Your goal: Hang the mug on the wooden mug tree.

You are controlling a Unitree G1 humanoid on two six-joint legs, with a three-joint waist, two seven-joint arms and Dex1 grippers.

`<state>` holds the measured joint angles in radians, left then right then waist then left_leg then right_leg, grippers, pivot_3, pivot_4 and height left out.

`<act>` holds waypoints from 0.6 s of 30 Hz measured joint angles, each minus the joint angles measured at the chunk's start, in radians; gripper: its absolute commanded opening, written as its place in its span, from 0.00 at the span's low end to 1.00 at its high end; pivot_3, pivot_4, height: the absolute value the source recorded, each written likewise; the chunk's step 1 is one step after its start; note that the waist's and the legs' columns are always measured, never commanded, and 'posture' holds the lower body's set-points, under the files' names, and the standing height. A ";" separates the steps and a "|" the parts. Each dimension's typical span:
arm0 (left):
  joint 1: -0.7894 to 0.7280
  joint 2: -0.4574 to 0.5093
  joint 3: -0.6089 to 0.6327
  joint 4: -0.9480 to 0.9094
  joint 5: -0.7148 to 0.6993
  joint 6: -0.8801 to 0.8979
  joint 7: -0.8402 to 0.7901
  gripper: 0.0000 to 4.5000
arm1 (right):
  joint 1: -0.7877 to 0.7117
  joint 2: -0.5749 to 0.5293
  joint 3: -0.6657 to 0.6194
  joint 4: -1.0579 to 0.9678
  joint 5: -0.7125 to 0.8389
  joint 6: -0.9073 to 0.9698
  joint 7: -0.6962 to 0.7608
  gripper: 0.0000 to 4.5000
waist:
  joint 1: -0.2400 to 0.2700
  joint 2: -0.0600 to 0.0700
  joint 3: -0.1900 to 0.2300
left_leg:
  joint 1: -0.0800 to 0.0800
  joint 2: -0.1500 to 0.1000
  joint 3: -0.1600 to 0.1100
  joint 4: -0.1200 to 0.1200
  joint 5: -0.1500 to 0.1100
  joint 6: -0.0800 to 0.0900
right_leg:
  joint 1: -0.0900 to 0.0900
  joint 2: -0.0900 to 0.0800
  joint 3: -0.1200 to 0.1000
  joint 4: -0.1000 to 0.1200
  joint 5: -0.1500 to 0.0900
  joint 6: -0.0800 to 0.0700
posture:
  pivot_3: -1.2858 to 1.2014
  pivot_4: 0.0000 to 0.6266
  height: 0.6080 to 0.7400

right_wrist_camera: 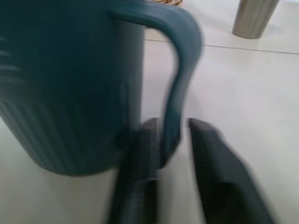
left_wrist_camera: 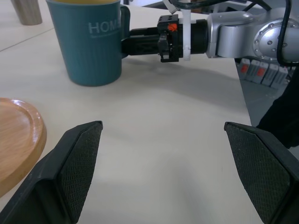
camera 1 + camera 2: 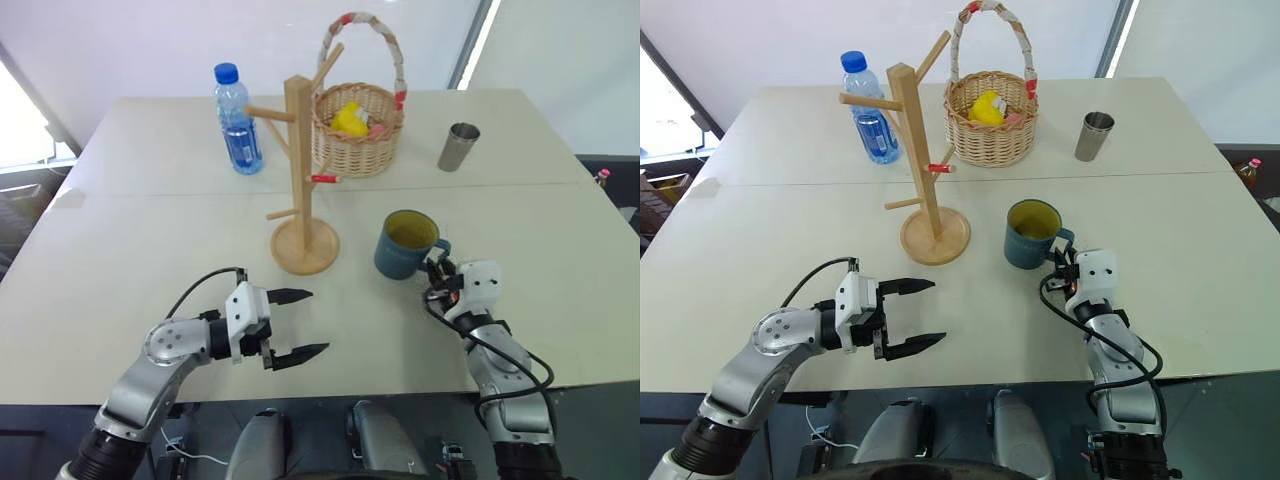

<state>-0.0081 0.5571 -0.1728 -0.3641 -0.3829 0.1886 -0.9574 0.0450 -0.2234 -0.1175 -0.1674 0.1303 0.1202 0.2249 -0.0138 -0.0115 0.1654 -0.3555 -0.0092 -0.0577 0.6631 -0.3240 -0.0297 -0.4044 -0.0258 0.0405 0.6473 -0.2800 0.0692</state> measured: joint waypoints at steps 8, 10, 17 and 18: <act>0.006 0.016 0.056 0.033 0.000 -0.010 0.012 1.00 | 0.019 -0.106 0.076 -0.051 -0.095 -0.040 0.064 0.01 | -0.002 0.001 0.000 | 0.000 0.000 0.000 0.000 0.000 0.000 | 0.000 0.000 0.000 0.000 0.000 0.000 | 0.52 0.24 1.00; 0.006 0.017 0.099 0.067 -0.002 -0.018 0.026 1.00 | 0.017 -0.204 0.127 -0.109 -0.168 -0.076 0.122 0.01 | -0.003 0.001 0.000 | 0.000 0.000 0.000 0.000 0.000 0.000 | 0.000 0.001 0.000 0.000 0.000 0.000 | 0.52 0.24 1.00; -0.003 0.021 0.221 0.151 -0.031 -0.028 0.039 1.00 | -0.116 -0.372 0.231 -0.304 -0.259 -0.092 0.307 0.01 | 0.000 0.000 0.001 | 0.000 0.000 0.000 0.001 0.000 0.000 | 0.000 0.001 -0.001 0.000 0.000 0.000 | 0.52 0.24 1.00; -0.005 0.022 0.235 0.153 -0.039 -0.028 0.038 1.00 | -0.147 -0.379 0.232 -0.320 -0.260 -0.073 0.322 0.01 | 0.001 -0.001 0.001 | 0.000 0.000 -0.001 0.001 0.000 0.000 | 0.001 0.001 -0.001 0.000 0.000 0.000 | 0.52 0.24 1.00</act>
<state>-0.0132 0.5789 0.0621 -0.2113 -0.4218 0.1609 -0.9193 -0.1023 -0.6020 0.1141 -0.4870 -0.1302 0.0474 0.5474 -0.0127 -0.0124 0.1662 -0.3555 -0.0091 -0.0583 0.6645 -0.3240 -0.0297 -0.4039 -0.0253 0.0395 0.6474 -0.2799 0.0696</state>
